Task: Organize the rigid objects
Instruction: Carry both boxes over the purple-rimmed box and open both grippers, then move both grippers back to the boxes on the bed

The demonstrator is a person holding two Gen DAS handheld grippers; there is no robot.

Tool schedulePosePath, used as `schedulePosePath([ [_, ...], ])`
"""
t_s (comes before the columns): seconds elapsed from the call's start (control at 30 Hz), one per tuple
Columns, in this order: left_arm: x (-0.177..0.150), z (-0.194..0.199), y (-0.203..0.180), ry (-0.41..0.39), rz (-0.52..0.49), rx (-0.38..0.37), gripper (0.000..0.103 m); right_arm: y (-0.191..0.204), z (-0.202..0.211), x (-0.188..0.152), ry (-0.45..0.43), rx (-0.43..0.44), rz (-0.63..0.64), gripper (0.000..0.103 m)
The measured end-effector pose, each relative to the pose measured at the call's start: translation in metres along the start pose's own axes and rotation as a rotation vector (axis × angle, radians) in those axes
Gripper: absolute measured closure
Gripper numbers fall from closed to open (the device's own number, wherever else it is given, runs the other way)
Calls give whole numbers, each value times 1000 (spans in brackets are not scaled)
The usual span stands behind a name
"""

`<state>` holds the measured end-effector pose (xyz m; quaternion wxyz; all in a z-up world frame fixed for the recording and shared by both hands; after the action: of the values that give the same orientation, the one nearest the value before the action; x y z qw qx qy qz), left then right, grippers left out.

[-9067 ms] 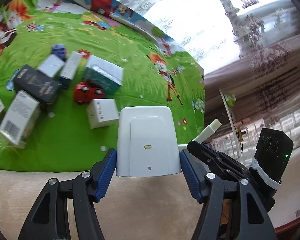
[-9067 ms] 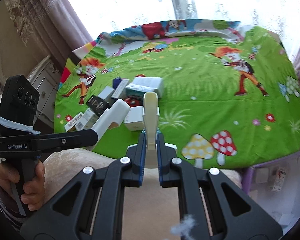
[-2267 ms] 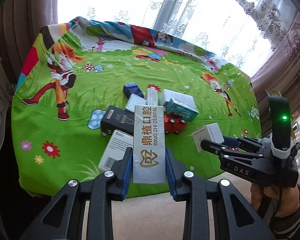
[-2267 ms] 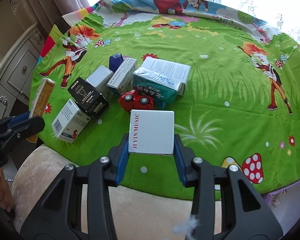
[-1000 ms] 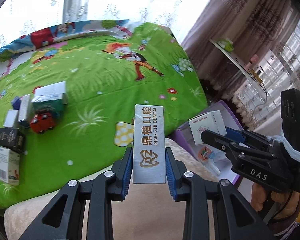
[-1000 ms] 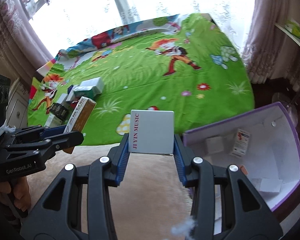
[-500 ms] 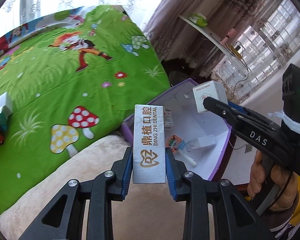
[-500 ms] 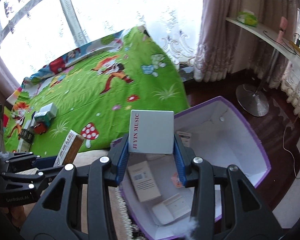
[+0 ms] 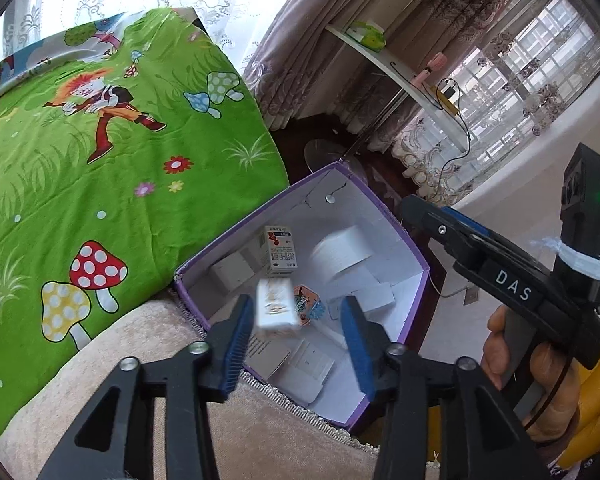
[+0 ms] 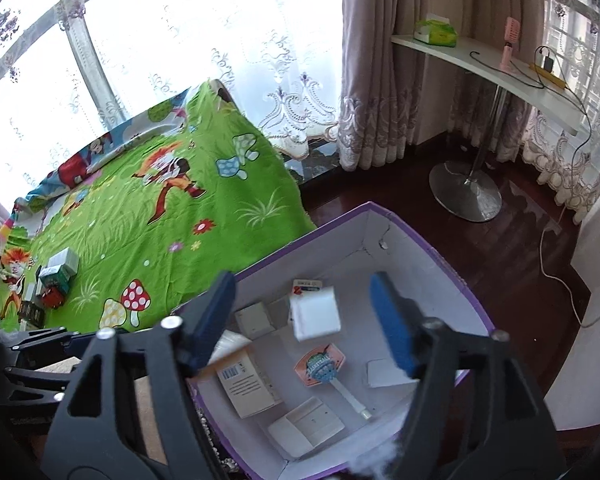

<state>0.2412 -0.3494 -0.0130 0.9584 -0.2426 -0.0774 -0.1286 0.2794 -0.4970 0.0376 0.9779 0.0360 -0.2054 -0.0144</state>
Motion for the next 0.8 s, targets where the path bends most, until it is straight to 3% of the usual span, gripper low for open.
schedulePosePath([
  [0.17, -1, 22, -1, -72, -18, 15, 47, 2, 5, 3, -18, -38, 2, 25],
  [0.23, -2, 34, 0, -115, -24, 54, 42, 8, 10, 4, -32, -58, 12, 25],
  [0.47, -13, 67, 12, -242, -72, 194, 41, 37, 31, 6, -71, -60, 70, 18],
  [0.57, -18, 82, 24, -283, -47, 208, 41, 50, 44, 6, -101, -9, 76, 13],
  [0.8, -33, 109, 61, -333, 18, 277, 41, 89, 57, 3, -138, -9, 166, 11],
])
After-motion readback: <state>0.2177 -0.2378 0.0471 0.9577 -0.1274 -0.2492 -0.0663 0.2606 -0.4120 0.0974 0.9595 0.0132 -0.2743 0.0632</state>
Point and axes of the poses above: each gripper's, at about its wrist camera, not at the fingertips, and z roughly against the way its jaws point, y to its left, x to its top, the point moved 8 cm from there along -z, roughly the way its jaws point, and after that the axes turned 15 degrees about y, right-handed, at the moved point
